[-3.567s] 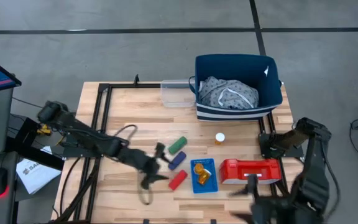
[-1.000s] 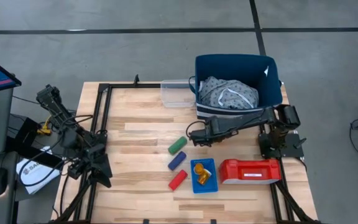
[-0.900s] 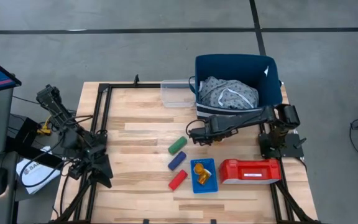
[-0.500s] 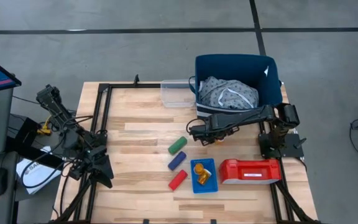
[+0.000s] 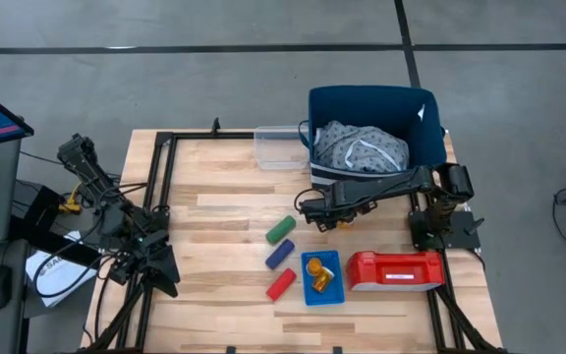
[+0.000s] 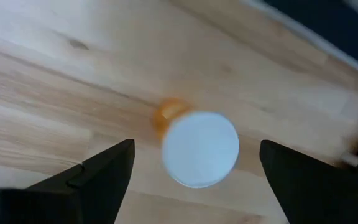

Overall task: Pick & Place Medicine items
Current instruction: Put the orange pill bottle into the blue bin

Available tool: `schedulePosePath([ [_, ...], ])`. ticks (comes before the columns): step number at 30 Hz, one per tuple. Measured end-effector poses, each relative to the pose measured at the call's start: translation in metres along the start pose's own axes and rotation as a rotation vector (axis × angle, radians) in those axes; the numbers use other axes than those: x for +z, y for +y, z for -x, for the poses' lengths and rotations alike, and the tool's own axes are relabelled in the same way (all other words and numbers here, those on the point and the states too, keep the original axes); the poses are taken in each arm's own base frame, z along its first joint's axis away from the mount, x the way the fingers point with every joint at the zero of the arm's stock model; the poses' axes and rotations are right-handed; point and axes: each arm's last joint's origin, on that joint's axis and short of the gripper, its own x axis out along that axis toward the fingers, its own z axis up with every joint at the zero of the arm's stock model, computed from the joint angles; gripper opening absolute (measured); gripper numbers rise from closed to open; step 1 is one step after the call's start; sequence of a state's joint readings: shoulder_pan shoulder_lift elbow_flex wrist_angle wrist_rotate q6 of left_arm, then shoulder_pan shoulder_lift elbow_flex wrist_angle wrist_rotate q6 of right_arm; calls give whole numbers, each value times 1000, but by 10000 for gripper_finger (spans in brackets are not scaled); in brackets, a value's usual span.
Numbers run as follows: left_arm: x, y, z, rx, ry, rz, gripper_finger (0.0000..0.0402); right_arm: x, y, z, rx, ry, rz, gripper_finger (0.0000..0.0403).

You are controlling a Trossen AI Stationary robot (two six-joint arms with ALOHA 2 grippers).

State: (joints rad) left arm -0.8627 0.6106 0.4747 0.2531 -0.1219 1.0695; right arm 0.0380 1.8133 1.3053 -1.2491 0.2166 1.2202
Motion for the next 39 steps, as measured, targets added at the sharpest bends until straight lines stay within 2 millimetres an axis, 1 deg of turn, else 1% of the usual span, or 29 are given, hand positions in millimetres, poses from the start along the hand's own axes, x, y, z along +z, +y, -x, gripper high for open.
schedulePosePath([
  [4,0,0,0,0,0,0,269,-7,-4,-19,-31,45,8,341],
  [7,0,0,0,0,-1,0,269,-9,-7,-25,-53,57,5,341],
  [16,0,0,0,2,-2,1,269,-3,-4,-27,1,38,9,332],
  [20,0,0,0,2,-2,1,269,0,-4,-27,10,37,0,318],
  [30,0,0,0,2,-1,1,269,0,-4,-27,10,37,16,277],
  [39,0,0,0,1,-1,2,269,0,-4,-27,10,36,17,274],
])
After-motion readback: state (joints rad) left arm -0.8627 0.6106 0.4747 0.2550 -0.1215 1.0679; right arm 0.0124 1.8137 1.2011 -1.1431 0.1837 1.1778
